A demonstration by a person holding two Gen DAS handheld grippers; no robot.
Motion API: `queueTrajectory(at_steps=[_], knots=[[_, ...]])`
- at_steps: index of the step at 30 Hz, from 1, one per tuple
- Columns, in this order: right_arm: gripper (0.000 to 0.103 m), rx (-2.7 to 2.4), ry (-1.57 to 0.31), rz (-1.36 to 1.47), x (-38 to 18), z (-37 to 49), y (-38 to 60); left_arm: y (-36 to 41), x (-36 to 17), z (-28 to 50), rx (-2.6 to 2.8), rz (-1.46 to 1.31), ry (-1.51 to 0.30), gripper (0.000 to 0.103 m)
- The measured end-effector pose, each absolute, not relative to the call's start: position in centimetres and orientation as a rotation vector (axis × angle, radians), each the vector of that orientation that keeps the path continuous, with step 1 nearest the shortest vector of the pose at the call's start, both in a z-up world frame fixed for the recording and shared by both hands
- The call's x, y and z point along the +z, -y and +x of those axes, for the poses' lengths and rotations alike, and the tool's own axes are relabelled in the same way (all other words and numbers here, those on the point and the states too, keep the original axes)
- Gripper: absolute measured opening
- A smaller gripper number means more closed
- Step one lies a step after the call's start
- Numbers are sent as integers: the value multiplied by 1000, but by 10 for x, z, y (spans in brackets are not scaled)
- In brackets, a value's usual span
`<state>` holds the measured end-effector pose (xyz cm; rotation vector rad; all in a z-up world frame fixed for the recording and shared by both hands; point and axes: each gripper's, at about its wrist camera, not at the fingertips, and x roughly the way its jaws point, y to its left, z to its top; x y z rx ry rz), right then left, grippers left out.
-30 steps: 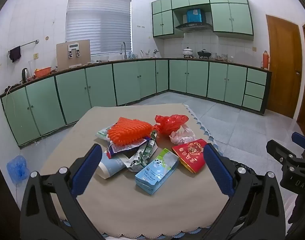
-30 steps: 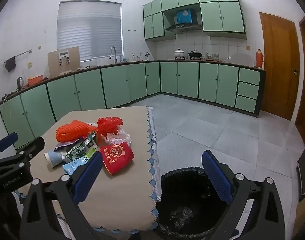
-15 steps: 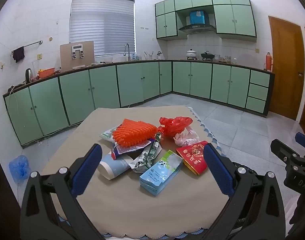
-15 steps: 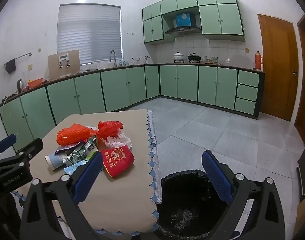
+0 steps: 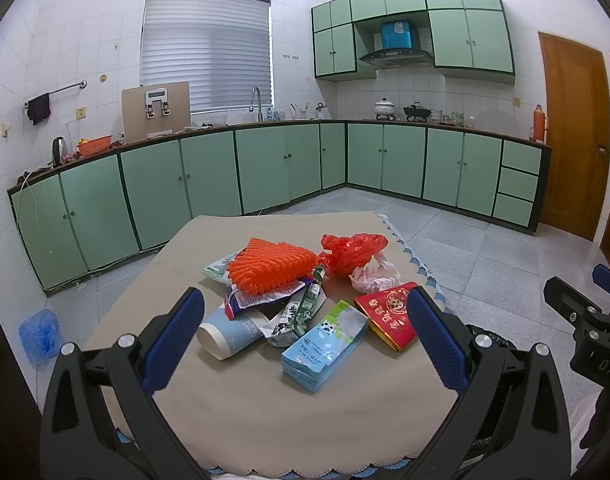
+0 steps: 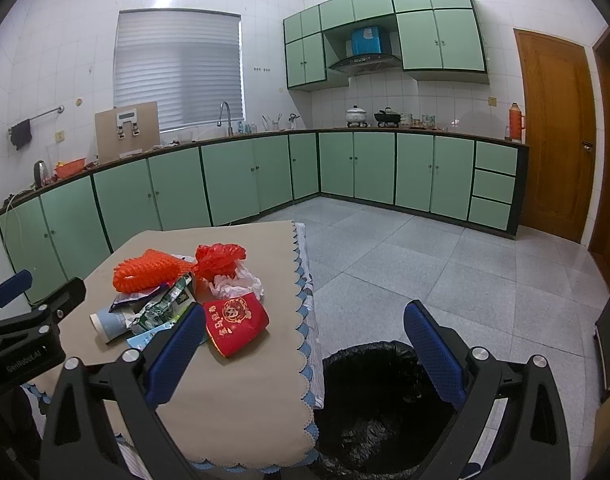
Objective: Collect trash
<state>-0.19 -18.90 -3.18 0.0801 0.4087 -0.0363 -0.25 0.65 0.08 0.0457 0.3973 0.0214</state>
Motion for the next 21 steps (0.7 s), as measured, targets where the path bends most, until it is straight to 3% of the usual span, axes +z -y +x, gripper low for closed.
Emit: queueTrajectory(at_steps=[21], knots=[[97, -37, -402, 83, -28, -6, 193, -5, 1, -2, 22, 46, -399, 98]])
